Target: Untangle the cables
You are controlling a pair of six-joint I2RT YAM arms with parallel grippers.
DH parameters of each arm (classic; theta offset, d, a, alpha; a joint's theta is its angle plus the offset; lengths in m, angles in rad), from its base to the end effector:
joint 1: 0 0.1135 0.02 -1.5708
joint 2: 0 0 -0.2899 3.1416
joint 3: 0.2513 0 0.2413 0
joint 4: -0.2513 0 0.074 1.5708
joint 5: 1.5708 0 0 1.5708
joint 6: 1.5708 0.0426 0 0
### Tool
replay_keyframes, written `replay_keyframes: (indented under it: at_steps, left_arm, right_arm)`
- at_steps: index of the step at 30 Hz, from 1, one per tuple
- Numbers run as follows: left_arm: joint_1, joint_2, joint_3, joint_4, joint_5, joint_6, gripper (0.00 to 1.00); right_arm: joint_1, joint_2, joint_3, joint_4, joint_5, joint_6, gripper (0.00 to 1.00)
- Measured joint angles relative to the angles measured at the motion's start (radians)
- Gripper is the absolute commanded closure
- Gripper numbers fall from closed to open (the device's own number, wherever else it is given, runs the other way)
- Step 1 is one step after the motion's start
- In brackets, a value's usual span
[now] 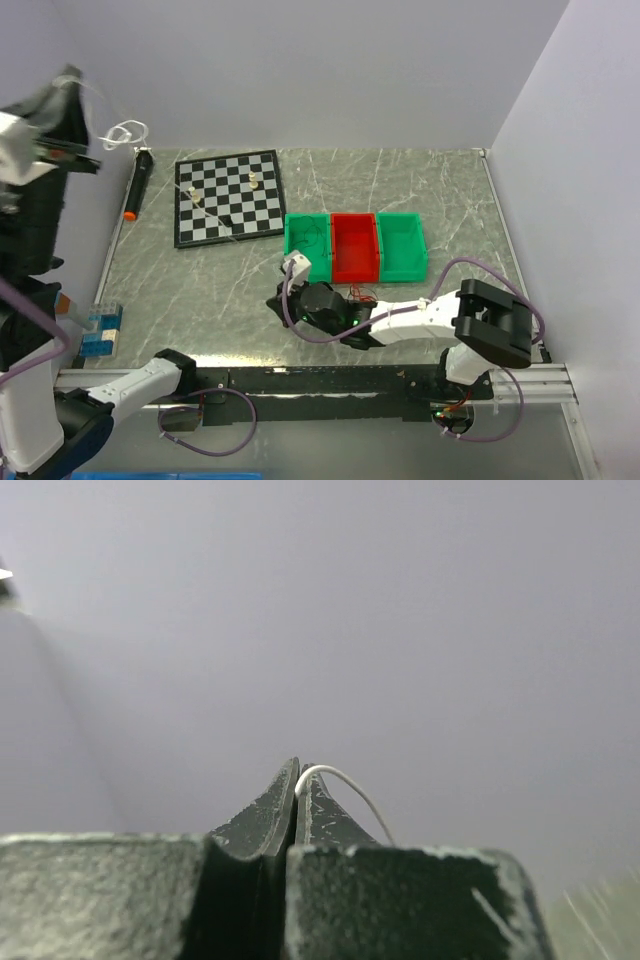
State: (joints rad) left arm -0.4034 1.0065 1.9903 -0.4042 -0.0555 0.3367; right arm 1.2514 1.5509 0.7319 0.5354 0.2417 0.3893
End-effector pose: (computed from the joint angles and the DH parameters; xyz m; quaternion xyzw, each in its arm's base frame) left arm 0.0395 -0.0143 0.6501 0.1492 0.4520 -0.0161 0.8793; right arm 0.1128 0.3086 0.2413 -0.2661 0.7517 0.3699 0.4768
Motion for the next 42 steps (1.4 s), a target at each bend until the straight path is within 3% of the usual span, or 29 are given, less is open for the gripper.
replay_keyframes:
  at_steps: [7,11,18,24,34,42]
  left_arm:
    - [0.000,0.065,0.152,0.264,-0.109,0.103,0.99]
    - [0.000,0.072,0.178,0.314,-0.116,0.141,0.99]
    - [0.000,-0.015,-0.019,0.191,-0.033,0.135,0.99]
    - [0.000,-0.060,-0.177,0.013,0.078,0.129,0.99]
    - [0.000,-0.107,-0.242,-0.094,0.201,0.123,0.99]
    - [0.000,-0.121,-0.290,-0.095,0.216,0.124,0.99]
  right_arm:
    - [0.000,-0.014,-0.061,-0.048,-0.025,0.079,1.00]
    - [0.000,-0.015,-0.068,-0.074,-0.026,0.088,1.00]
    - [-0.018,-0.084,0.084,-0.209,-0.022,-0.025,1.00]
    - [-0.119,-0.219,0.227,-0.230,-0.030,-0.109,1.00]
    - [-0.351,-0.275,0.270,-0.306,-0.132,-0.129,1.00]
    - [-0.401,-0.290,0.544,-0.349,-0.263,-0.147,1.00]
